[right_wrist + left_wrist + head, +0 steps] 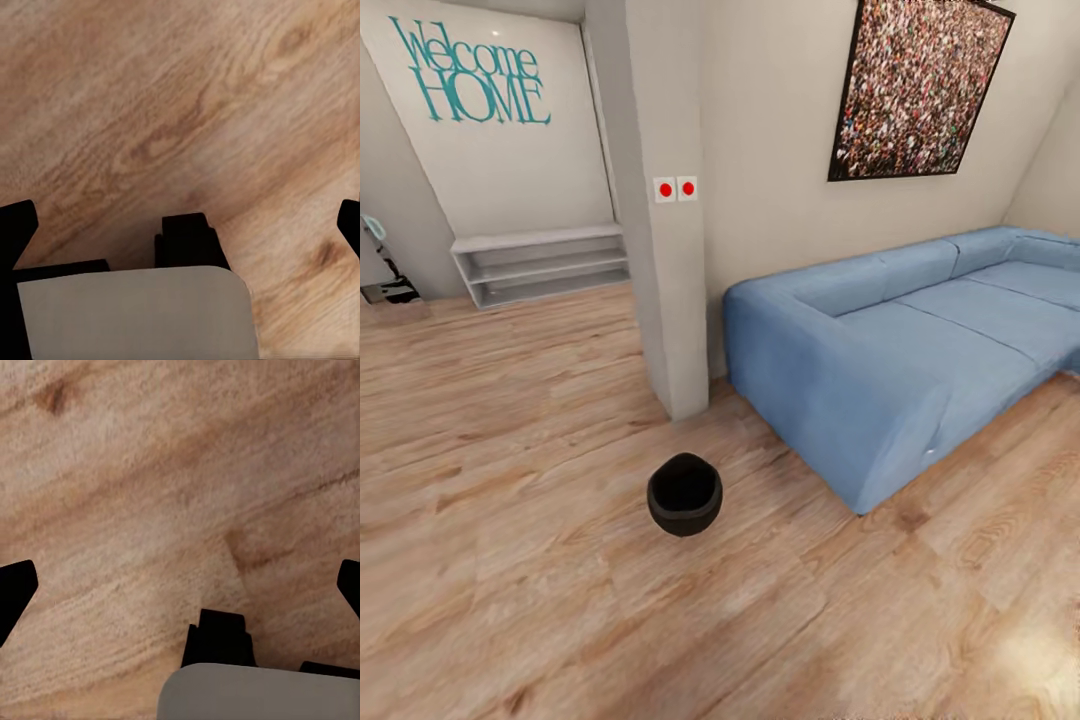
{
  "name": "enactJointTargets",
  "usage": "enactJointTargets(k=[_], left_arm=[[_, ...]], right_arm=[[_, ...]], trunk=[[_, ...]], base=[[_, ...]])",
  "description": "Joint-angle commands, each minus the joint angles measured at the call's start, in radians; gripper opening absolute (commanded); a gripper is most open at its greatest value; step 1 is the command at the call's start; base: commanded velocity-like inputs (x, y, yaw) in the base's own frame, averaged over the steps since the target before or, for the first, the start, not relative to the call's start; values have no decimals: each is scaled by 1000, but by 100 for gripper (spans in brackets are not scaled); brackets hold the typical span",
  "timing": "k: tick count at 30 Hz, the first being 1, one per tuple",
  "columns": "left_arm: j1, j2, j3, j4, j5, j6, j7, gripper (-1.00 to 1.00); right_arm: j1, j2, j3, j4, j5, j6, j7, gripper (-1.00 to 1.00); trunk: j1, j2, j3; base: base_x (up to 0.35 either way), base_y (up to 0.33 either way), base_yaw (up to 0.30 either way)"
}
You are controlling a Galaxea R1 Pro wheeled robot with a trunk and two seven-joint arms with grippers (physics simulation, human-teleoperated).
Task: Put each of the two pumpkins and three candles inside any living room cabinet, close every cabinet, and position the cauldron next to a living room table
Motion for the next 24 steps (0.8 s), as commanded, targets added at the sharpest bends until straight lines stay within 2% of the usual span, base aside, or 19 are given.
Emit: enactJointTargets(k=[1,12,24], left_arm=[[0,0,0,0,0,0,0,100],[0,0,0,0,-1,0,0,100],[0,0,0,-1,-2,0,0,100]], right_arm=[[0,0,0,0,0,0,0,100],[0,0,0,0,0,0,0,100],[0,0,0,0,0,0,0,100]], trunk=[[0,0,0],[0,0,0],[0,0,0]], base=[[84,310,-282],[109,309,-282],[200,286,-282]])
